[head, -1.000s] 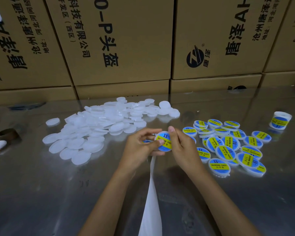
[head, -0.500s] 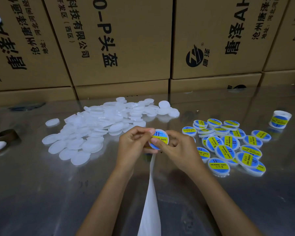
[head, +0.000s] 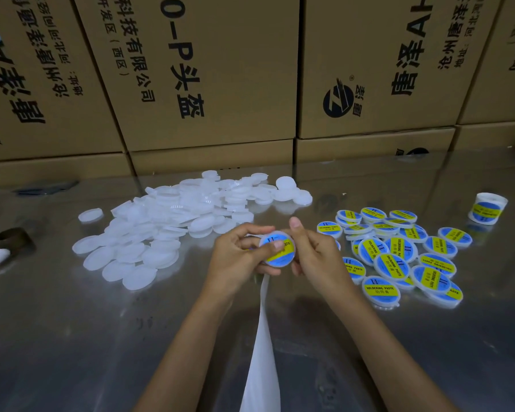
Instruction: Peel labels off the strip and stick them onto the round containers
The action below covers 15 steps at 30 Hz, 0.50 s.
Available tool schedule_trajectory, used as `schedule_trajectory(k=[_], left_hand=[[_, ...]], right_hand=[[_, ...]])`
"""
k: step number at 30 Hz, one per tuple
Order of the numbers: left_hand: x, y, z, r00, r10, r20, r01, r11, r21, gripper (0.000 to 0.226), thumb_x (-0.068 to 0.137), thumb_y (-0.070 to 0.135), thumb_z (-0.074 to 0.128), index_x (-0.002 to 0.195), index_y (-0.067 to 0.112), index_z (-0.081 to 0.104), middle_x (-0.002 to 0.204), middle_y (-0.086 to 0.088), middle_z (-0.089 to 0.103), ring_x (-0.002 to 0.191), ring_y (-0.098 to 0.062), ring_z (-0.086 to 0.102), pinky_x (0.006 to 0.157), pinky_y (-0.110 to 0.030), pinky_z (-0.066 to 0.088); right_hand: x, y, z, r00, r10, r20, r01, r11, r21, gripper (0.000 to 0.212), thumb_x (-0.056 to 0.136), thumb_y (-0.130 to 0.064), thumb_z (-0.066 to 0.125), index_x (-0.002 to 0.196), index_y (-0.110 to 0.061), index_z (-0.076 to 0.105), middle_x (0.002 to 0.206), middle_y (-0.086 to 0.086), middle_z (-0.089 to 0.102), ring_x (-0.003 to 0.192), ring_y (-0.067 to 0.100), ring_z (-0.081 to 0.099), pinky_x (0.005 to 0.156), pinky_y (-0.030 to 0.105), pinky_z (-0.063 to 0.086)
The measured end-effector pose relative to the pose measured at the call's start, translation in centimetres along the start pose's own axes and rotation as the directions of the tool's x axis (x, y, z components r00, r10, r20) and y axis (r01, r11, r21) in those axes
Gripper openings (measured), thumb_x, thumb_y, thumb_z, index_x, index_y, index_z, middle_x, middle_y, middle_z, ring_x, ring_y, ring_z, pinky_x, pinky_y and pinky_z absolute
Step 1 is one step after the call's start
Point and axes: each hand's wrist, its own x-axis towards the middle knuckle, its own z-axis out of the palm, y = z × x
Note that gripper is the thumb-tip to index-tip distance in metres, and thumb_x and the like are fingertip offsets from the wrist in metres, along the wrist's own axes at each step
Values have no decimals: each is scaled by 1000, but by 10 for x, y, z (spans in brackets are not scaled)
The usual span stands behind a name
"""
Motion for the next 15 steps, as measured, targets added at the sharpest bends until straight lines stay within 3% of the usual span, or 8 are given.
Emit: schedule_trajectory(k=[4, 8, 11, 15], left_hand=[[2, 1, -7, 986, 33, -162, -41, 998, -46, 16, 87, 16, 76, 95, 3, 73, 82, -11, 77, 61, -27, 73, 50, -28, 58], [1, 3, -5, 985, 36, -168, -49, 996, -71, 16, 92, 20, 71, 98, 5, 73, 80, -11, 76, 67, -23, 73, 54, -30, 59], [0, 5, -3, 997, 33, -70, -39, 996, -75, 16, 94, 17, 68, 108, 13, 72, 87, -13, 77, 75, -22, 74, 61, -29, 60], [-1, 8, -5, 998, 14, 58, -11, 998, -64, 27, 91, 6, 69, 116, 14, 64, 93, -12, 76, 76, -19, 72, 60, -30, 59]], right_hand=[[-2, -1, 1, 991, 24, 135, -39, 993, 113, 13, 94, -27, 65, 104, -21, 71, 54, 6, 50, 51, 12, 44, 51, 18, 36], [-5, -1, 7, 985, 2, 175, -22, 993, 112, 33, 83, -19, 79, 111, -30, 67, 58, 0, 52, 56, 8, 44, 57, 17, 39], [-3, -1, 5, 995, -31, 99, 16, 988, 152, 32, 88, -10, 72, 116, -25, 66, 59, -1, 59, 53, 6, 47, 57, 19, 40], [-3, -2, 3, 996, -60, 71, 49, 987, 156, 31, 95, -8, 62, 125, -17, 65, 72, 11, 68, 54, 3, 51, 54, 14, 41]])
